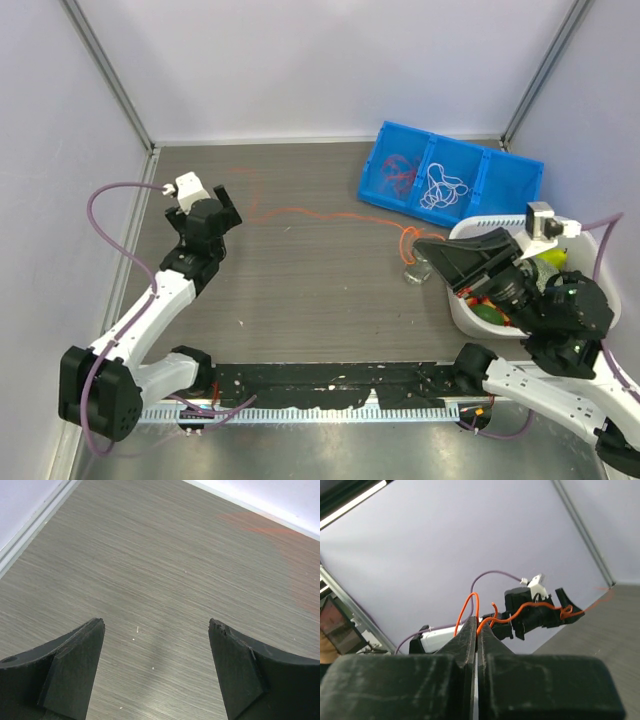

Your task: Untangle the cables

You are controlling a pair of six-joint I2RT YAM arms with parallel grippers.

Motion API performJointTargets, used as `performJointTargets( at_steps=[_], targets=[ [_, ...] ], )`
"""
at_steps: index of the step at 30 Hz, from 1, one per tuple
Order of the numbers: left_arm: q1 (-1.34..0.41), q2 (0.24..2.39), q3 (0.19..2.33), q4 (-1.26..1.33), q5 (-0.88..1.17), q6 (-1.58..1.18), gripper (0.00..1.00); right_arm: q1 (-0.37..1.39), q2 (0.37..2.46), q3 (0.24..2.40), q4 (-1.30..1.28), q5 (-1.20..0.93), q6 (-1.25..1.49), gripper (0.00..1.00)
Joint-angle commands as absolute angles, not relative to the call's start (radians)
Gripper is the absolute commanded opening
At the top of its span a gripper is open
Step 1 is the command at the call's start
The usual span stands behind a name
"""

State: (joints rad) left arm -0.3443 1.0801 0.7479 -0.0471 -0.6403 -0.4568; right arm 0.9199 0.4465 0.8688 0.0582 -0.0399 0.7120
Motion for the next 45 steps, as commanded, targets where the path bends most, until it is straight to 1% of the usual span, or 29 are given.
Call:
performJointTargets(
  at_steps=[1, 6, 10, 13, 18, 22, 25, 28, 31, 33, 38, 40, 43, 45],
  targets=[
    [-0.319, 1.075, 0.764, -0.063, -0.621, -0.489, 0.88, 0.922, 0.408, 0.937, 0.011, 0.081, 0.629, 0.01],
    [-0.318, 1.051, 0.764, -0.067, -0.563, -0.491, 0.86, 0.922, 0.437, 0.948, -0.040, 0.118, 0.604, 0.01],
    [-0.316, 0.999, 0.772, -0.107, -0.480, -0.512, 0.87, 0.922, 0.505, 0.937, -0.057, 0.170, 0.572, 0.01],
    [-0.316, 0.937, 0.781, -0.126, -0.329, -0.514, 0.88, 0.922, 0.558, 0.974, -0.138, 0.268, 0.526, 0.01],
    [-0.314, 0.893, 0.854, -0.169, -0.040, -0.529, 0.89, 0.923, 0.597, 1.051, -0.179, 0.360, 0.442, 0.01],
    [-0.316, 0.917, 0.955, -0.184, 0.101, -0.532, 0.89, 0.922, 0.678, 1.155, -0.204, 0.394, 0.374, 0.01],
    [-0.316, 0.957, 1.067, -0.190, 0.198, -0.512, 0.89, 0.922, 0.774, 1.222, -0.195, 0.403, 0.330, 0.01],
    [-0.318, 1.005, 1.172, -0.241, 0.283, -0.511, 0.91, 0.923, 0.885, 1.316, -0.173, 0.462, 0.273, 0.01],
    [-0.322, 1.038, 1.195, -0.239, 0.385, -0.506, 0.93, 0.922, 0.969, 1.403, -0.129, 0.535, 0.198, 0.01],
    [-0.333, 1.031, 1.164, -0.221, 0.394, -0.482, 0.93, 0.920, 1.038, 1.480, -0.112, 0.587, 0.140, 0.01],
    [-0.411, 0.954, 1.053, -0.164, 0.315, -0.364, 0.95, 0.878, 1.195, 1.614, -0.028, 0.624, 0.005, 0.01],
    [-0.446, 0.917, 1.017, -0.144, 0.264, -0.309, 0.96, 0.815, 1.253, 1.682, -0.025, 0.591, 0.008, 0.01],
    [-0.492, 0.876, 0.973, -0.137, 0.183, -0.227, 0.97, 0.672, 1.340, 1.793, -0.041, 0.479, 0.077, 0.01],
    [-0.506, 0.859, 0.950, -0.135, 0.147, -0.200, 0.97, 0.622, 1.386, 1.848, -0.051, 0.447, 0.104, 0.01]
  ],
)
